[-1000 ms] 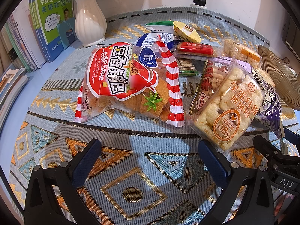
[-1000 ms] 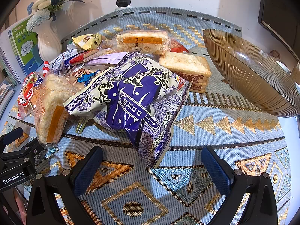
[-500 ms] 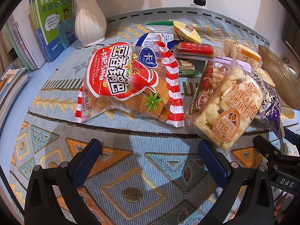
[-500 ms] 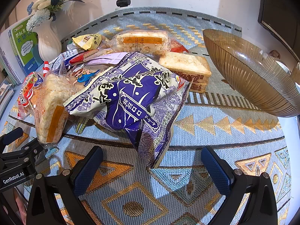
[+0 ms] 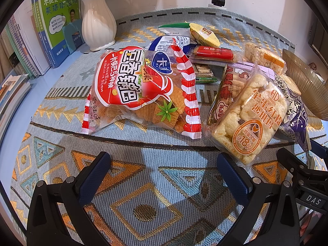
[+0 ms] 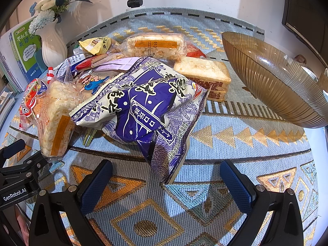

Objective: Organize snacks

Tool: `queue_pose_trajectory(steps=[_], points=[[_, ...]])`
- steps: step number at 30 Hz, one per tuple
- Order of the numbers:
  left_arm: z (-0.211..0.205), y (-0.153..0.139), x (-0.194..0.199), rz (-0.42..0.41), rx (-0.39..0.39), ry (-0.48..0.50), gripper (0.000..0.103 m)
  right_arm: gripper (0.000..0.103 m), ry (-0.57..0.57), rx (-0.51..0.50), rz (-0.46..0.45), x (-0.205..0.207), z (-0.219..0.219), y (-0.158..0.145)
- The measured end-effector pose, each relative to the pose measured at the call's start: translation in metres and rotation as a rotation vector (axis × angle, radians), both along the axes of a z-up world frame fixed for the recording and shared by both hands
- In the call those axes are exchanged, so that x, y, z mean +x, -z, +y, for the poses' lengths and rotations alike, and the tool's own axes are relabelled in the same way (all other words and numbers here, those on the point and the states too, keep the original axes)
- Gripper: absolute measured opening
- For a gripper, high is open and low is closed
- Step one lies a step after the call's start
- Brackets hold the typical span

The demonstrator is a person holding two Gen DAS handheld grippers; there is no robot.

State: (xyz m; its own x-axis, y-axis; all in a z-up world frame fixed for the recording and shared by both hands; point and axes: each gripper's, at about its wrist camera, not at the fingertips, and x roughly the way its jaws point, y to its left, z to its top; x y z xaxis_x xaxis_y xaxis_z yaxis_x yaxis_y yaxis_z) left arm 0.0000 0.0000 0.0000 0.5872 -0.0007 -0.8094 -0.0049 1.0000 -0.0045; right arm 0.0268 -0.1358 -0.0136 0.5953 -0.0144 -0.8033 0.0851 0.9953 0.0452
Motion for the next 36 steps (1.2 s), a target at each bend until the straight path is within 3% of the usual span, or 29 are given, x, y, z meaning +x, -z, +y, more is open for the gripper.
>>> queue_pose_trajectory(steps=[18, 21, 23, 26, 29, 32, 36], points=[[0.0, 0.0, 0.0, 0.0, 0.0, 0.0, 0.103, 0.103, 0.005, 0.002, 0.001, 0.0, -0.001, 0.0], [0.002, -0.001, -0.004, 0.017, -0.004, 0.048, 0.103, 0.103, 0.002, 0.014, 0.018, -0.004, 0.0, -0.002], [0.01, -0.002, -0.015, 0.029, 0.003, 0.044, 0.103, 0.103, -0.016, 0.086, -0.001, -0.018, -0.004, -0.005], [0.036, -0.015, -0.042, 0.046, -0.064, 0.043, 0.103, 0.103, -0.038, 0.269, -0.05, -0.037, -0.011, -0.011], [0.054, -0.033, -0.043, -0.014, -0.083, 0.012, 0.103, 0.103, -0.078, 0.406, -0.105, -0.046, -0.003, -0.023], [0.074, -0.059, -0.027, -0.094, -0.067, -0.027, 0.103, 0.102, -0.134, 0.434, -0.175, -0.05, 0.019, -0.039], [0.089, -0.065, 0.006, -0.099, -0.11, -0.035, 0.103, 0.102, -0.178, 0.478, -0.224, -0.04, 0.05, -0.046]])
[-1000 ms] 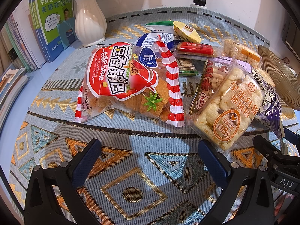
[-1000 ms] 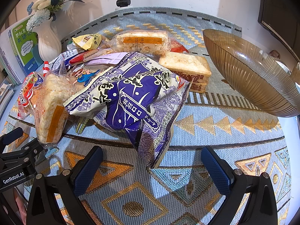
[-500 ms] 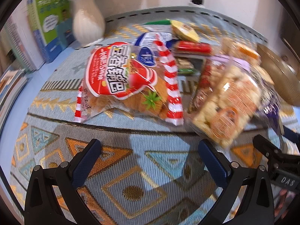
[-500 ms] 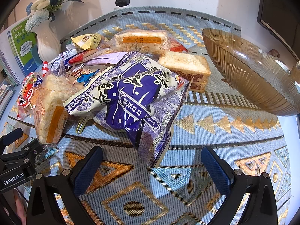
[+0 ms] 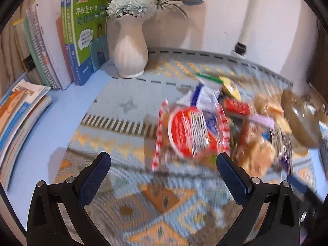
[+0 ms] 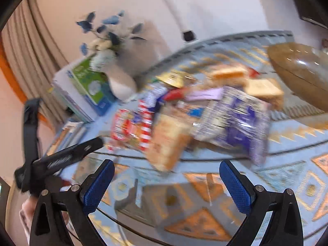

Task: Organize snacks
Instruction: 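Grasp the red-and-white striped bread bag with the left gripper while the right gripper grasps a wrapped cake bar, then carry the striped bag and cake bar into the amber glass bowl and release both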

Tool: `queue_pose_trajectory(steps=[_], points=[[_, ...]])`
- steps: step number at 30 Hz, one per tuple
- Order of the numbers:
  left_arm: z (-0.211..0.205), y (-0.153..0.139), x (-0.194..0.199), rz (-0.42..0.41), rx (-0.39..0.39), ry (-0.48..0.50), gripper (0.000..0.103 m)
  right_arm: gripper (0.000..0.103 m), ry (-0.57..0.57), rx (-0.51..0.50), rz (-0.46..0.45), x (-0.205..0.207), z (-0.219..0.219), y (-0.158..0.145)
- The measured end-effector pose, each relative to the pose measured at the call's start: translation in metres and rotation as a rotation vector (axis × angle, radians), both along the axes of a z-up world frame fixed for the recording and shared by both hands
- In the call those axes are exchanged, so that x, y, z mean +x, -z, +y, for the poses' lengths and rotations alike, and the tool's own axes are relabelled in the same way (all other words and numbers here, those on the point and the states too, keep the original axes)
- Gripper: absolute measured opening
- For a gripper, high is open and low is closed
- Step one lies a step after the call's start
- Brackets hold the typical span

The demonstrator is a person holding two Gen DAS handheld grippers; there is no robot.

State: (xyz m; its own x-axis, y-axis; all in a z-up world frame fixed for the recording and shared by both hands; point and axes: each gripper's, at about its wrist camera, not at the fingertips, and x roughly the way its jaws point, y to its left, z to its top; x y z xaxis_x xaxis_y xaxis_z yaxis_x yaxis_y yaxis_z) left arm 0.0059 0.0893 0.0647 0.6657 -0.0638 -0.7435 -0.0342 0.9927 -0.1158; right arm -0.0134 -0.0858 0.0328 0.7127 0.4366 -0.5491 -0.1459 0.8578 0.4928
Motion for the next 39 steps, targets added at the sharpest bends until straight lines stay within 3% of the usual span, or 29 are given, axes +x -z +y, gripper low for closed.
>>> queue_pose_trajectory(steps=[3, 6, 7, 8, 10, 11, 15, 17, 20, 26, 30, 34, 37, 39], points=[[0.005, 0.011, 0.025, 0.028, -0.07, 0.024, 0.103, 0.094, 0.016, 0.077, 0.037, 0.021, 0.012, 0.01], [0.0, 0.03, 0.04, 0.039, -0.103, 0.043, 0.103, 0.08, 0.057, 0.083, 0.069, 0.046, 0.019, 0.025], [-0.001, 0.039, 0.042, 0.022, -0.136, 0.057, 0.103, 0.072, 0.063, 0.081, 0.07, 0.052, 0.02, 0.033], [0.001, 0.048, 0.039, -0.028, -0.201, 0.064, 0.103, 0.049, 0.063, 0.108, 0.115, 0.058, 0.019, 0.042], [0.005, 0.052, 0.038, -0.014, -0.324, 0.087, 0.076, 0.046, 0.048, 0.135, 0.112, 0.059, 0.015, 0.042], [0.005, 0.051, 0.036, -0.03, -0.327, 0.102, 0.072, 0.046, 0.054, 0.131, 0.083, 0.055, 0.013, 0.039], [-0.019, 0.041, 0.024, -0.092, -0.17, 0.122, 0.064, 0.044, 0.033, 0.103, 0.018, 0.046, 0.017, 0.03], [-0.025, 0.038, 0.024, -0.107, -0.149, 0.145, 0.062, 0.044, 0.02, 0.097, -0.021, 0.042, 0.019, 0.026], [-0.019, 0.038, 0.022, -0.115, -0.184, 0.137, 0.06, 0.044, 0.012, 0.113, -0.07, 0.037, 0.019, 0.022], [-0.005, 0.033, 0.016, -0.179, -0.215, 0.084, 0.06, 0.044, 0.011, 0.221, -0.08, 0.033, 0.004, 0.025], [-0.006, 0.033, 0.016, -0.185, -0.206, 0.079, 0.06, 0.044, 0.003, 0.272, -0.053, 0.036, -0.002, 0.031], [-0.008, 0.03, 0.011, -0.21, -0.175, 0.06, 0.06, 0.042, -0.019, 0.286, 0.054, 0.051, 0.001, 0.043], [-0.013, 0.025, 0.002, -0.26, -0.139, 0.048, 0.06, 0.035, -0.018, 0.316, 0.01, 0.046, -0.004, 0.04], [-0.018, 0.022, -0.002, -0.282, -0.114, 0.061, 0.06, 0.031, -0.005, 0.321, 0.029, 0.046, -0.006, 0.041]])
